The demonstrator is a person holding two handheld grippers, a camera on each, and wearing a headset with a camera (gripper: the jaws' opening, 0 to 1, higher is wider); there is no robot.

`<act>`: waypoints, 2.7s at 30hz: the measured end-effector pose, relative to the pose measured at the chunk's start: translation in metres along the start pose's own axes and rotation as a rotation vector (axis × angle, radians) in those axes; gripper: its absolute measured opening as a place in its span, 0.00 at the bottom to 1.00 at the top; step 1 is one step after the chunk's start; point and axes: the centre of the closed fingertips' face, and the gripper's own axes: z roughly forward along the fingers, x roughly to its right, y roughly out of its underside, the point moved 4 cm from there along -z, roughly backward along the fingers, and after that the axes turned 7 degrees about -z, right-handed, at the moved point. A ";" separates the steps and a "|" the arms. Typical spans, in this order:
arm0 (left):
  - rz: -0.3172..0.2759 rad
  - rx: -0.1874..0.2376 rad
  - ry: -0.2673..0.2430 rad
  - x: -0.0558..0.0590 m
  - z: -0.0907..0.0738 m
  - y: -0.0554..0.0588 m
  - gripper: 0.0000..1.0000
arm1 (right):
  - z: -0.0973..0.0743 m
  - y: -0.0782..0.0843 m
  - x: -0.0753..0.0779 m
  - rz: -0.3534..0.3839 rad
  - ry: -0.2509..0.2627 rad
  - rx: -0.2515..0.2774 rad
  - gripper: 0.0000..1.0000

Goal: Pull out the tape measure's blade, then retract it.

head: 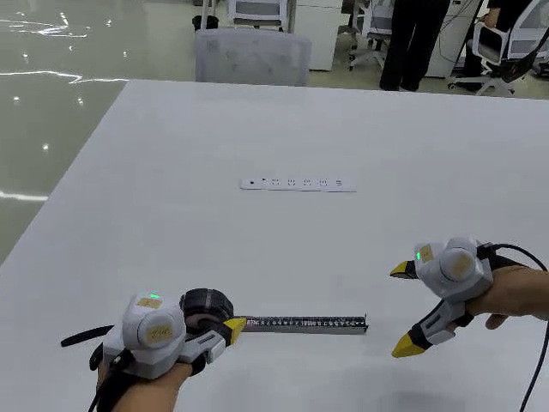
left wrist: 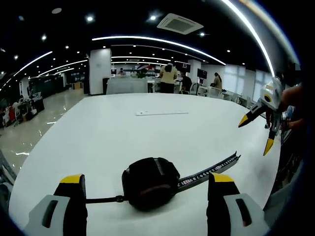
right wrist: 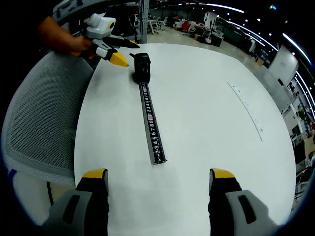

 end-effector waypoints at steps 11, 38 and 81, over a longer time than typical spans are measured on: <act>0.018 -0.006 0.005 -0.003 0.005 0.011 1.00 | 0.022 -0.001 0.004 -0.124 -0.076 -0.035 0.68; 0.014 -0.013 0.008 -0.004 0.007 0.016 1.00 | 0.066 0.007 0.003 -0.089 -0.173 -0.090 0.24; -0.188 -0.114 -0.055 0.012 0.043 0.011 0.75 | 0.074 0.004 0.000 -0.017 -0.114 -0.194 0.14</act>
